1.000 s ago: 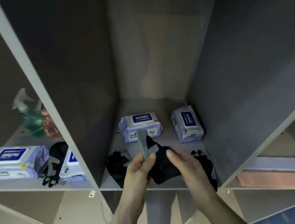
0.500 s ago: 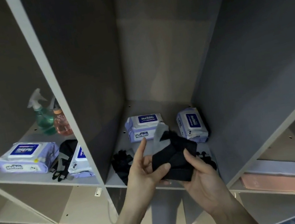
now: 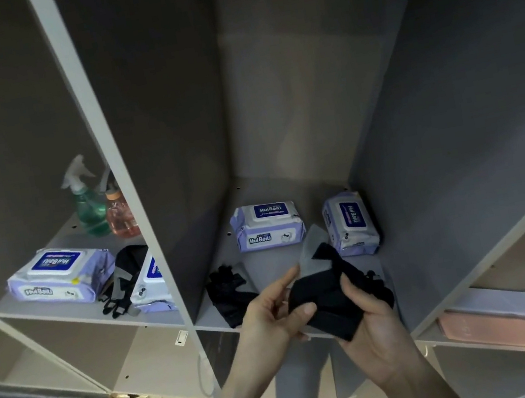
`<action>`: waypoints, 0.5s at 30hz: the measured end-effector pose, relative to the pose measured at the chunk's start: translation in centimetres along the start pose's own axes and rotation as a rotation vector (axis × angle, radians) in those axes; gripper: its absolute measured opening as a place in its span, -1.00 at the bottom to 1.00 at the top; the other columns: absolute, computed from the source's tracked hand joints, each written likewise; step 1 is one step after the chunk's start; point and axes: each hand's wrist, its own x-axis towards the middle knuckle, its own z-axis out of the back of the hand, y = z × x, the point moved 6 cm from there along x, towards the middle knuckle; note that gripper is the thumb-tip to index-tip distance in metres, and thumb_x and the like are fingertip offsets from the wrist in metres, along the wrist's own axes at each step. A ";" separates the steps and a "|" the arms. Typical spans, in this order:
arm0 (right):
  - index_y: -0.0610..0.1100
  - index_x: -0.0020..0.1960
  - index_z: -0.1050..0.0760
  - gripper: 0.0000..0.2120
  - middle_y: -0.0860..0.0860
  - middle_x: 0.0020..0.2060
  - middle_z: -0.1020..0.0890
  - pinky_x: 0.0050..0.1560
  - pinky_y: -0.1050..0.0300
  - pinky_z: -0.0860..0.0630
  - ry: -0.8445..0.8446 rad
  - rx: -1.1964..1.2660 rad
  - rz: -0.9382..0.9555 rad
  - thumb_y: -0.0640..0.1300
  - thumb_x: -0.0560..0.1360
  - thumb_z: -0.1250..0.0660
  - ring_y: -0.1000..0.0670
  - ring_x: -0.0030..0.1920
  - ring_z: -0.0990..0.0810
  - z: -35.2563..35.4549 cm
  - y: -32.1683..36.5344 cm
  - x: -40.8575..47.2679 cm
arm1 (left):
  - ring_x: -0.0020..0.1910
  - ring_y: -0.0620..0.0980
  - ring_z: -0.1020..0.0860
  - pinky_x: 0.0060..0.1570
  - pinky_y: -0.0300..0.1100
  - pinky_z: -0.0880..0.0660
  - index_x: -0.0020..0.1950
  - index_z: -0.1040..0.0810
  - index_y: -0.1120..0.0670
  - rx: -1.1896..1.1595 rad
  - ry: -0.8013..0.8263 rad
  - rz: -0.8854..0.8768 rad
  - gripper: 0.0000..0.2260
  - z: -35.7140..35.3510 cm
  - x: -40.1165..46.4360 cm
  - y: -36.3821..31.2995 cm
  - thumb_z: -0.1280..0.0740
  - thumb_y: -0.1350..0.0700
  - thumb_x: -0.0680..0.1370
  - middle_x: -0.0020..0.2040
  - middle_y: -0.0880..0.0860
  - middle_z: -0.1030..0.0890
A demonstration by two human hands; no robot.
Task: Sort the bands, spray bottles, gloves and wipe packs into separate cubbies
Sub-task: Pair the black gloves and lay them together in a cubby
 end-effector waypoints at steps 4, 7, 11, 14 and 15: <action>-0.18 -0.05 -0.69 -0.66 -0.25 0.01 -0.67 0.01 -0.08 -0.60 -0.059 0.058 0.025 -0.15 0.59 -0.14 -0.16 -0.03 -0.69 1.1 0.2 0.4 | -0.14 -0.04 -0.61 -0.26 -0.17 -0.58 0.27 -0.52 0.01 -0.092 -0.022 0.097 -0.59 2.3 1.2 2.0 -0.41 0.13 0.42 -0.17 0.06 -0.62; -0.17 -0.11 -0.71 -0.69 -0.24 -0.02 -0.68 -0.03 -0.17 -0.60 -0.064 0.116 0.023 -0.18 0.56 -0.19 -0.18 -0.05 -0.69 1.2 0.4 0.4 | 0.08 0.00 -0.58 0.02 -0.18 -0.50 0.36 -0.47 0.12 0.451 -0.200 0.157 -0.59 6.4 3.5 5.6 -0.39 0.13 0.52 0.07 0.07 -0.62; -0.17 -0.15 -0.71 -0.68 -0.22 -0.10 -0.70 -0.28 -0.08 -0.65 -0.052 0.151 0.009 -0.23 0.56 -0.18 -0.16 -0.14 -0.71 1.4 0.3 0.3 | 0.53 -0.01 -0.10 0.43 -0.07 -0.14 0.54 -0.16 0.01 1.292 -0.127 0.215 -0.48 8.9 5.5 9.4 -0.21 0.04 0.59 0.56 0.02 -0.15; -0.17 -0.02 -0.69 -0.70 -0.26 -0.05 -0.68 -0.22 -0.13 -0.64 -0.041 0.129 0.011 -0.23 0.56 -0.17 -0.20 -0.09 -0.70 1.5 0.2 0.3 | 0.54 -0.05 -0.04 0.46 -0.07 -0.05 0.54 -0.13 0.00 1.461 -0.085 0.281 -0.51 9.8 5.8 11.9 -0.11 -0.02 0.62 0.57 -0.03 -0.08; -0.17 0.02 -0.68 -0.71 -0.27 -0.02 -0.67 -0.19 -0.15 -0.64 -0.044 0.124 0.015 -0.23 0.55 -0.17 -0.22 -0.07 -0.69 1.7 0.2 0.4 | 0.52 -0.04 -0.11 0.43 -0.08 -0.11 0.51 -0.22 -0.01 1.444 -0.130 0.260 -0.55 10.0 5.9 12.2 -0.11 -0.04 0.62 0.55 -0.02 -0.17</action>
